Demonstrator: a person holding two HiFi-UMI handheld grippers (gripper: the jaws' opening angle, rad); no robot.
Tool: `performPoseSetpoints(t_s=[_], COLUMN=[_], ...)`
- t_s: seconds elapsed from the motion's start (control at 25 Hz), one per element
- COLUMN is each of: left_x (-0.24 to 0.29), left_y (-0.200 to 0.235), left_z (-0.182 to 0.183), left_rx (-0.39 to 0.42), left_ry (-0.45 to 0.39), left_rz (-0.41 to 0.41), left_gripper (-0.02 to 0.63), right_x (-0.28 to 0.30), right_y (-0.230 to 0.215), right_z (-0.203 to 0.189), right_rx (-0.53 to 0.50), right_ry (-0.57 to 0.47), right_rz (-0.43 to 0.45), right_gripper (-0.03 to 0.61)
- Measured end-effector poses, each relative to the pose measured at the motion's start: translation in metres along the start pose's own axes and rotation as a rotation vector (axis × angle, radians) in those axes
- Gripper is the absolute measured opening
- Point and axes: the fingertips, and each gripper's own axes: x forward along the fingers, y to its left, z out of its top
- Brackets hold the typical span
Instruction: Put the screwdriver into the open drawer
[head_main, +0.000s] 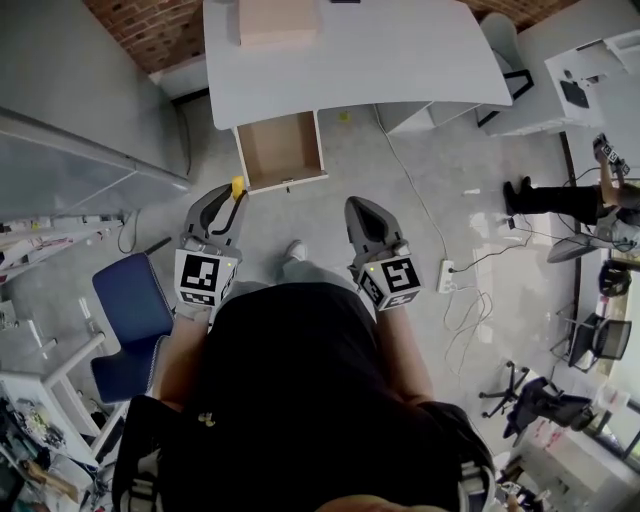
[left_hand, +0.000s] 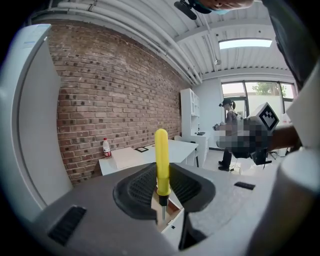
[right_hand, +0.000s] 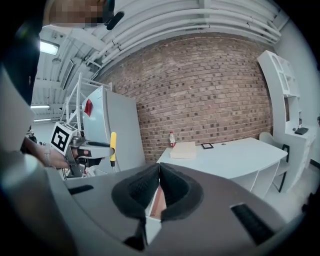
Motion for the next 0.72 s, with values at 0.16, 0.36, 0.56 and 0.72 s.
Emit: performPoseSetpoints(t_s=[0.16,0.36,0.56,0.72], left_x=[0.029,0.057,0.091,0.123], left_y=[-0.014,-0.026,-0.025,-0.021], left_z=[-0.005,-0.017,-0.023,-0.024], left_rx=[-0.012,-0.020,-0.024,-0.054], left_ry=[0.044,0.092,0.133,0.162], left_rz=[-0.047,-0.108,-0.168,-0.236], left_gripper=[0.081,0.081,0.081,0.081], right_x=[0.004,0.007,0.019,0.031], right_y=[-0.021,-0.036,-0.056,-0.074], right_z=[-0.003,-0.011,-0.019,-0.020], right_rx=[0.021,0.044,0.070,0.095], right_ry=[0.012,0.026,0.055,0.078], right_rz=[-0.010,-0.027,-0.062,-0.113], right_gripper=[0.011,0.011,0.011,0.011])
